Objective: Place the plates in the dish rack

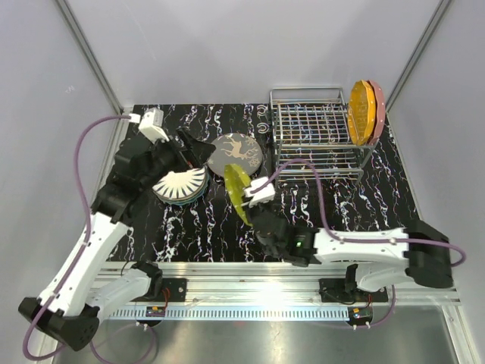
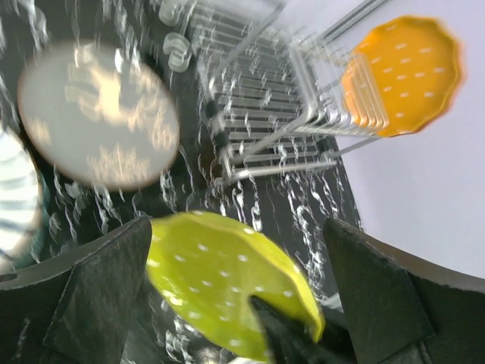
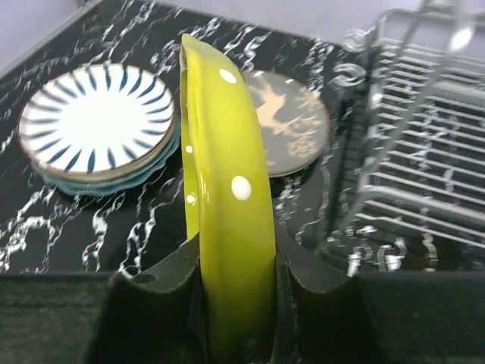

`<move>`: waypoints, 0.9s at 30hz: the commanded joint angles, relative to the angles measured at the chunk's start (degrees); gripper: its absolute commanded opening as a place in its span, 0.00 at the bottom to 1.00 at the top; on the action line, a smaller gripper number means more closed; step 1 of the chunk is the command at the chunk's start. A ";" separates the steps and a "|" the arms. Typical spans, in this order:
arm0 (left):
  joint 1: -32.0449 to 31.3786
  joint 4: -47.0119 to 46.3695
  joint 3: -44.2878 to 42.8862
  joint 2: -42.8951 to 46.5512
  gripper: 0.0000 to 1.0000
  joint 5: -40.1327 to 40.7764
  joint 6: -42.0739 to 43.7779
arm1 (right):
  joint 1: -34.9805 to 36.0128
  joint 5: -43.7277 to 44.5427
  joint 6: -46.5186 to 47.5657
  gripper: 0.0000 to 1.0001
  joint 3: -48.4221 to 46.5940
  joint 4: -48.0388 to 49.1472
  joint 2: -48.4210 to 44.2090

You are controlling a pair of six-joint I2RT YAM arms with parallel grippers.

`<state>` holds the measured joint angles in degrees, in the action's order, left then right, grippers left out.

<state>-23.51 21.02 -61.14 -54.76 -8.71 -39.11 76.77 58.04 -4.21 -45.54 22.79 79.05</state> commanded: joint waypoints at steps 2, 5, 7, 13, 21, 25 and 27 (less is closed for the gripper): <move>0.13 2.89 -5.48 5.62 0.99 8.41 15.90 | -4.86 2.26 -0.27 0.00 -6.04 -4.13 -15.48; 0.13 2.81 -3.64 9.14 0.99 14.31 20.73 | -12.24 -4.77 -0.20 0.00 -14.55 -15.30 -21.47; 0.13 1.23 -0.66 10.90 0.99 15.39 22.06 | -15.32 -6.35 6.53 0.00 -21.47 -17.86 -22.36; 0.13 -2.64 7.86 10.56 0.99 13.99 21.36 | -21.48 -6.97 18.78 0.00 -36.17 -23.64 -18.23; 0.13 -0.01 7.62 6.07 0.99 9.24 22.15 | -38.95 -17.67 15.11 0.00 -47.80 -42.36 -13.39; 0.13 0.17 8.67 7.12 0.99 9.32 22.24 | -45.99 -24.89 13.35 0.00 -49.12 -47.03 -12.51; 0.13 0.25 8.67 7.30 0.99 9.41 22.33 | -48.55 -28.66 13.09 0.00 -49.12 -48.62 -12.16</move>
<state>-23.51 23.44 -52.21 -48.71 1.69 -17.89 31.68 38.39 10.04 -90.19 -26.39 67.88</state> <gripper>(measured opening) 0.988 0.334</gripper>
